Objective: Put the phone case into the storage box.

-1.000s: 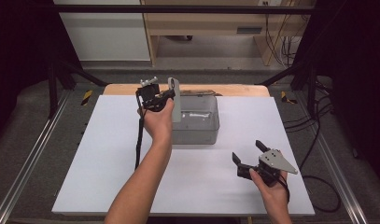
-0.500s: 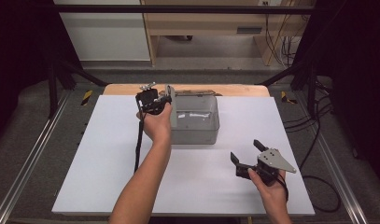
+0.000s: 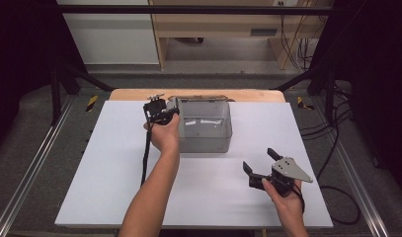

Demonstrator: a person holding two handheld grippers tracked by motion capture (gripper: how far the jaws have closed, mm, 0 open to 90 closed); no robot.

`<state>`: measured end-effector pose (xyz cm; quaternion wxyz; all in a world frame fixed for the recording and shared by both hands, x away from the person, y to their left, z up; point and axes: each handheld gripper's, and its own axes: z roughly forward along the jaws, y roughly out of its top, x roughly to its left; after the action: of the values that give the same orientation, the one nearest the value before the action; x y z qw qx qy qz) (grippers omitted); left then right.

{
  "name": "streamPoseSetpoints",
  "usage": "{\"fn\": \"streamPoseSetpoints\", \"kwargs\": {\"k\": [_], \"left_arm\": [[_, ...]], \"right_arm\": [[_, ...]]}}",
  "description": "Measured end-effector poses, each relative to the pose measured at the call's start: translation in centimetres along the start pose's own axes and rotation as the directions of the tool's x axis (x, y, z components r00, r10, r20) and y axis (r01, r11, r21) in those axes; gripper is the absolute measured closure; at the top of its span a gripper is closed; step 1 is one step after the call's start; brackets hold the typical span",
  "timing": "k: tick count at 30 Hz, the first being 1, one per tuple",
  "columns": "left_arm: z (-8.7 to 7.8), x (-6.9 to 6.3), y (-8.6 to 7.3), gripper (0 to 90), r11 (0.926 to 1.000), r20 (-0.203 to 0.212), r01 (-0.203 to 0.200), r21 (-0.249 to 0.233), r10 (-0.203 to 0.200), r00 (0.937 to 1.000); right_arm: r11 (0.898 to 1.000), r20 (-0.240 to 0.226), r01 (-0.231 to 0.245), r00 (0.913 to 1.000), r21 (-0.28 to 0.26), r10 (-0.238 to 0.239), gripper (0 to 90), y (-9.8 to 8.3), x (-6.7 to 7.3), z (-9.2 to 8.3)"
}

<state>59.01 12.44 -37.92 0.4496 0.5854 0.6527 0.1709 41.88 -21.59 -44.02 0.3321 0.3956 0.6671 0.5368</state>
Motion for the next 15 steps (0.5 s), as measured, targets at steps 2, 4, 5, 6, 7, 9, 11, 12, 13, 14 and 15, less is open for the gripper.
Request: {"fn": "streamPoseSetpoints", "kwargs": {"k": [2,4,5,6,7,9,11,12,13,14,15], "left_arm": [[0.12,0.17,-0.17,81.2,1.0000,-0.005,0.002,0.006,-0.002,1.0000],[0.23,0.32,-0.32,81.2,0.9999,-0.006,0.004,0.015,-0.004,1.0000],[0.27,0.39,-0.37,81.2,0.9998,-0.005,0.006,0.019,-0.006,1.0000],[0.31,0.43,-0.39,81.2,0.9997,-0.003,0.010,0.022,-0.010,0.9999],[0.36,0.45,-0.39,81.1,0.9997,-0.004,0.009,0.022,-0.008,1.0000],[0.45,0.48,-0.40,81.2,0.9996,-0.003,0.008,0.027,-0.008,1.0000],[0.51,0.51,-0.40,81.2,0.9994,-0.005,0.008,0.034,-0.008,1.0000],[0.53,0.53,-0.41,81.2,0.9993,-0.009,0.007,0.036,-0.006,0.9999],[0.57,0.57,-0.41,81.2,0.9992,-0.009,0.003,0.039,-0.002,1.0000],[0.61,0.60,-0.42,81.2,0.9991,-0.011,0.002,0.042,-0.002,0.9999],[0.64,0.61,-0.43,81.1,0.9990,-0.013,0.001,0.045,0.000,0.9999]], "right_arm": [[1.000,-0.002,0.002,1.0000,0.001,-0.002,5.3,-0.01,0.01,0.01],[1.000,-0.004,0.001,1.0000,0.001,-0.001,5.3,-0.01,0.02,-0.01],[1.000,-0.004,0.000,1.0000,0.003,0.000,5.3,-0.02,0.02,-0.01],[1.000,-0.004,-0.003,1.0000,0.003,0.003,5.3,-0.03,0.02,-0.01],[1.000,-0.005,-0.007,1.0000,0.003,0.007,5.3,-0.04,0.01,0.01],[1.000,-0.006,-0.010,0.9999,0.005,0.010,5.3,-0.06,-0.02,0.04],[1.000,-0.006,-0.009,0.9999,0.007,0.009,5.3,-0.09,-0.03,0.07],[1.000,-0.007,-0.010,0.9999,0.009,0.010,5.3,-0.10,-0.03,0.08],[1.000,-0.007,-0.014,0.9999,0.010,0.014,5.3,-0.10,0.00,0.08],[1.000,-0.007,-0.013,0.9999,0.010,0.013,5.3,-0.10,0.00,0.09],[1.000,-0.007,-0.013,0.9999,0.010,0.013,5.3,-0.10,0.00,0.08]]}}
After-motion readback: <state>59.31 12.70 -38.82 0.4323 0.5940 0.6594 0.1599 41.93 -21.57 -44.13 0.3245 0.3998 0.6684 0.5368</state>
